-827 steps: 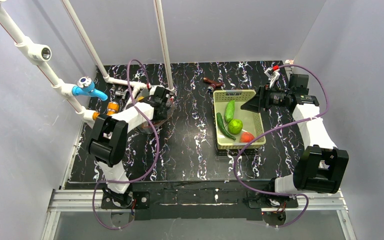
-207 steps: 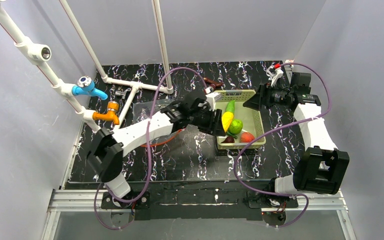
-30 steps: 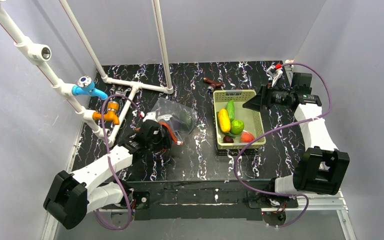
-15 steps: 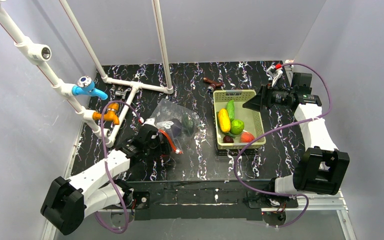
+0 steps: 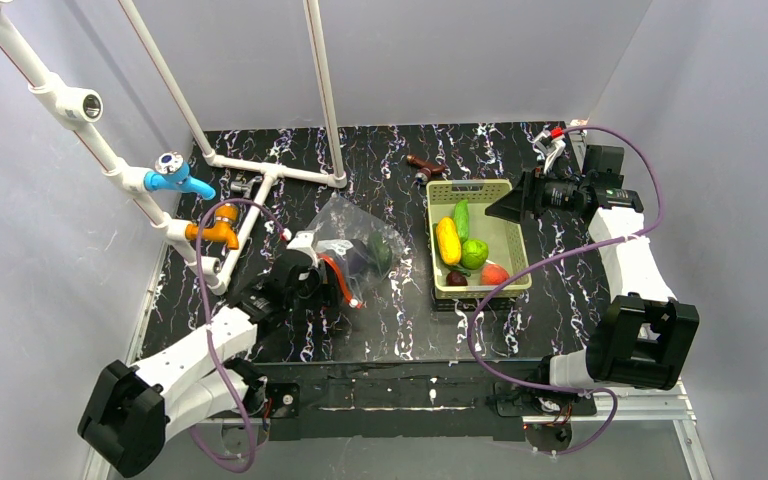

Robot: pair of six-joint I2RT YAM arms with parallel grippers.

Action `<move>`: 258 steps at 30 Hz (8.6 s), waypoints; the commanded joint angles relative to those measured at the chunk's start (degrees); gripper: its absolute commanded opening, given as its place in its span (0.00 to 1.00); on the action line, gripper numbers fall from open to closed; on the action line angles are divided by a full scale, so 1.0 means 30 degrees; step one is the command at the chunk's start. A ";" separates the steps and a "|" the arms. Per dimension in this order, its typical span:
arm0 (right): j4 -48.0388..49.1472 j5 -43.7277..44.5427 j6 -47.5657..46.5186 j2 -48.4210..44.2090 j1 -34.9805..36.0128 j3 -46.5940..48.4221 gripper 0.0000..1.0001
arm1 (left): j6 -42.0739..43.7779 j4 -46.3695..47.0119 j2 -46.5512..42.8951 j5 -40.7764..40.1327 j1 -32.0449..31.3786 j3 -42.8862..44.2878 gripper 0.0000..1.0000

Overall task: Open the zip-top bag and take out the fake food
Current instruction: Pick up the fake vegetable from the zipper food storage bag.

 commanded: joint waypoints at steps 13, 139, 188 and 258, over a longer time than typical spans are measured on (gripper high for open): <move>0.0241 -0.0403 -0.0026 -0.0361 0.0058 0.0339 0.84 | 0.7778 0.9750 0.7293 -0.0619 -0.0035 0.1653 0.75; 0.2447 1.1018 -0.8865 0.5082 1.5764 0.3914 0.84 | 0.1779 0.0199 -0.2747 0.5953 0.1251 0.0136 0.98; 0.2728 0.5583 -0.0419 0.2798 1.4367 0.2765 0.84 | 0.1087 0.1711 -0.4567 0.5865 0.1369 0.0235 0.55; -0.0123 0.9805 0.1746 0.9430 1.3557 0.6353 0.84 | 0.8479 0.7257 0.5142 0.6941 0.2426 0.1744 0.03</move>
